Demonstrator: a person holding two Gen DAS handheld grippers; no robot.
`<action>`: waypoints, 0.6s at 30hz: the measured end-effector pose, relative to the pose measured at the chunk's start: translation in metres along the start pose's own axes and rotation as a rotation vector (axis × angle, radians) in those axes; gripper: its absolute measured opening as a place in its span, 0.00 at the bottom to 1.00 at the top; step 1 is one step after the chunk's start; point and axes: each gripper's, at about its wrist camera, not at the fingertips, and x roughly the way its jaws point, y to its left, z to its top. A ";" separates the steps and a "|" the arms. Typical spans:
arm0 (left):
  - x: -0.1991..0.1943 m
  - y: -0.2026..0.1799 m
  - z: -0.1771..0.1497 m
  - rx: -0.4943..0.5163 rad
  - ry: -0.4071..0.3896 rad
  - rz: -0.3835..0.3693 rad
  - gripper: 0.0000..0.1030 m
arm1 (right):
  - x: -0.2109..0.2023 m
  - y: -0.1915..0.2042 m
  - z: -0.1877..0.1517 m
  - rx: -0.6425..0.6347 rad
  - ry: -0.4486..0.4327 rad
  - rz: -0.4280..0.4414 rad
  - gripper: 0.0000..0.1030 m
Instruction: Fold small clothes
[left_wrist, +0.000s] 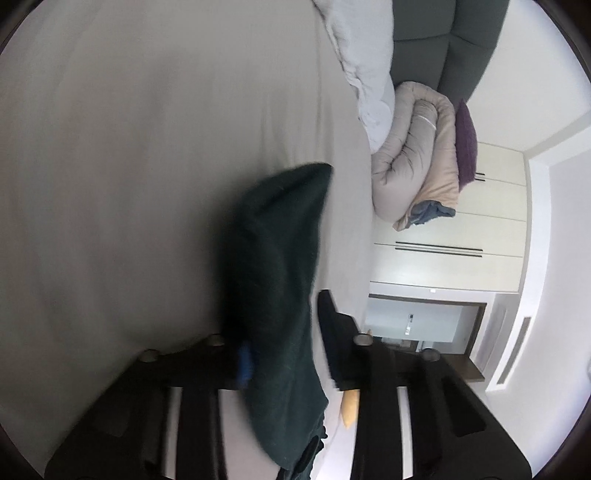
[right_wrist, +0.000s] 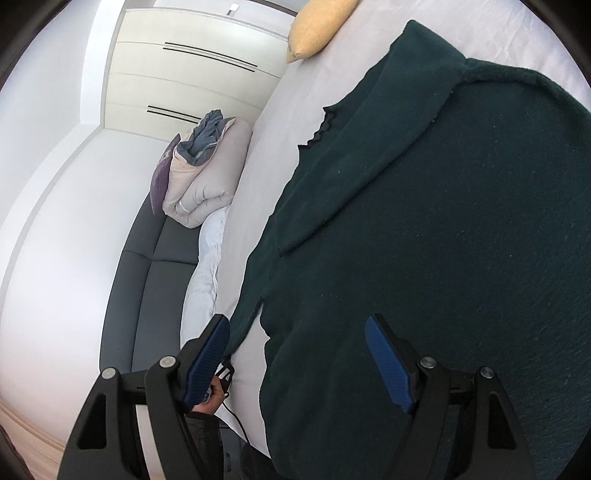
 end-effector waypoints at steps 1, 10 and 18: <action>0.001 0.000 0.002 0.009 -0.002 0.015 0.12 | 0.001 0.001 0.000 -0.006 0.001 -0.001 0.76; 0.023 -0.110 -0.079 0.621 0.056 0.139 0.07 | 0.002 -0.007 0.007 -0.012 -0.017 0.000 0.71; 0.069 -0.143 -0.325 1.545 0.189 0.268 0.07 | 0.024 -0.005 0.036 -0.039 0.013 -0.038 0.71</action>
